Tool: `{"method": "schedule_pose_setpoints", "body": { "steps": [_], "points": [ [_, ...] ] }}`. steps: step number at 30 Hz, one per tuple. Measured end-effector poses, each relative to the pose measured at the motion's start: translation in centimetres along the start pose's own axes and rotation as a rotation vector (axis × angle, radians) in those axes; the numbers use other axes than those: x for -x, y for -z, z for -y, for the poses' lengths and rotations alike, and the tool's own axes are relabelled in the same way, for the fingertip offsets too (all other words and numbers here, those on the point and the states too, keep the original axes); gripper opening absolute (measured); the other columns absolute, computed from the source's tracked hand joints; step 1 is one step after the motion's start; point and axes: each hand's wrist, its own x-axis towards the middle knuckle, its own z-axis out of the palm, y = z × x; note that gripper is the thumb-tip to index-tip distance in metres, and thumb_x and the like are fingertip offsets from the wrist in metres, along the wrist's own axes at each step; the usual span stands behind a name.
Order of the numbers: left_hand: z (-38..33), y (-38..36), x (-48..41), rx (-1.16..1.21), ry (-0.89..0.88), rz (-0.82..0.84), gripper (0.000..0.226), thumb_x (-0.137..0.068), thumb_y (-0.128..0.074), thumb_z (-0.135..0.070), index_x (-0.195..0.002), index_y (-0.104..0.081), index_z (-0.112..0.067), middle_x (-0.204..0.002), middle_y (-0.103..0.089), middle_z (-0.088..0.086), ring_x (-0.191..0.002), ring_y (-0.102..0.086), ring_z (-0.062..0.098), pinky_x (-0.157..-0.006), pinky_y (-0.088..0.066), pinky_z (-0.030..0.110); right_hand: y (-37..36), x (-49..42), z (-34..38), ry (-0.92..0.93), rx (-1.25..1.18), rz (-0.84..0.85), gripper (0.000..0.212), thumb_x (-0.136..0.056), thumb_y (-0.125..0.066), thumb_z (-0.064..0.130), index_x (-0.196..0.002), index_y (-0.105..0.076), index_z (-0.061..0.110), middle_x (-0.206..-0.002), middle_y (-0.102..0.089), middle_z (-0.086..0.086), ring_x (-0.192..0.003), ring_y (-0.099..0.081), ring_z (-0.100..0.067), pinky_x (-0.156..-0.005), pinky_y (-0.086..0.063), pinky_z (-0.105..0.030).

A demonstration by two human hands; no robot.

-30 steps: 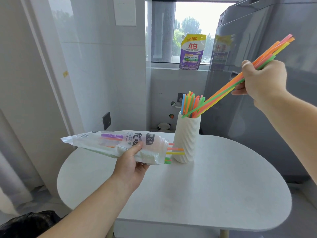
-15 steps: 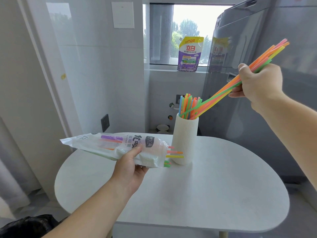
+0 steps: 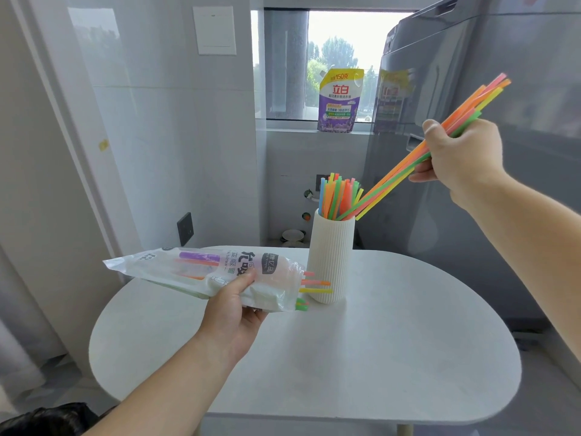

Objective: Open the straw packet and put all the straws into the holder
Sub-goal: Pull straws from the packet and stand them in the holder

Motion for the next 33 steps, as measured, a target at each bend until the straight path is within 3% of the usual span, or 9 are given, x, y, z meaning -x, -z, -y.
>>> {"method": "schedule_pose_setpoints", "body": {
  "steps": [6,11,23,27,33],
  "points": [
    [0.2,-0.1,-0.1,-0.013,0.000,-0.004,0.039,-0.095,-0.065,-0.005,-0.132,-0.063,-0.015,-0.113,-0.078,0.006,-0.088,-0.078,0.019,-0.060,-0.063,0.033,-0.3,0.7,1.1,0.164,0.041,0.056,0.034,-0.098,-0.059,0.036,-0.096,-0.064,0.003,-0.065,-0.068,-0.008,-0.044,-0.069,-0.017,-0.049,-0.061,-0.033],
    [0.2,-0.1,0.0,-0.020,-0.007,-0.005,0.037,-0.095,-0.064,-0.004,-0.130,-0.064,-0.016,-0.105,-0.080,0.004,-0.085,-0.079,0.018,-0.058,-0.063,0.033,-0.9,1.1,2.2,0.256,0.101,0.076,0.033,-0.099,-0.058,0.036,-0.094,-0.062,0.004,-0.064,-0.067,-0.006,-0.042,-0.067,-0.012,-0.041,-0.055,-0.023],
    [-0.2,-0.1,0.2,-0.024,-0.001,-0.008,0.037,-0.095,-0.064,-0.004,-0.130,-0.064,-0.013,-0.101,-0.081,0.005,-0.081,-0.079,0.019,-0.056,-0.062,0.032,-2.7,0.3,1.1,0.139,0.160,0.194,0.033,-0.099,-0.060,0.037,-0.101,-0.064,0.005,-0.072,-0.072,-0.009,-0.049,-0.072,-0.018,-0.053,-0.063,-0.033],
    [-0.1,-0.1,0.2,-0.024,0.002,-0.006,0.038,-0.095,-0.064,-0.004,-0.131,-0.063,-0.014,-0.100,-0.081,0.004,-0.081,-0.079,0.019,-0.055,-0.062,0.033,-4.3,0.1,1.4,0.156,0.210,0.273,0.024,-0.099,-0.059,0.036,-0.104,-0.063,0.013,-0.073,-0.072,-0.006,-0.048,-0.071,-0.015,-0.050,-0.061,-0.028],
    [0.0,-0.1,0.1,-0.016,0.007,-0.008,0.039,-0.095,-0.064,-0.003,-0.131,-0.063,-0.015,-0.099,-0.081,0.004,-0.081,-0.079,0.019,-0.055,-0.061,0.033,-7.2,0.1,0.7,0.150,0.417,0.429,0.035,-0.098,-0.060,0.041,-0.089,-0.064,0.008,-0.075,-0.071,-0.009,-0.052,-0.070,-0.017,-0.044,-0.052,-0.020]
  ]
}}
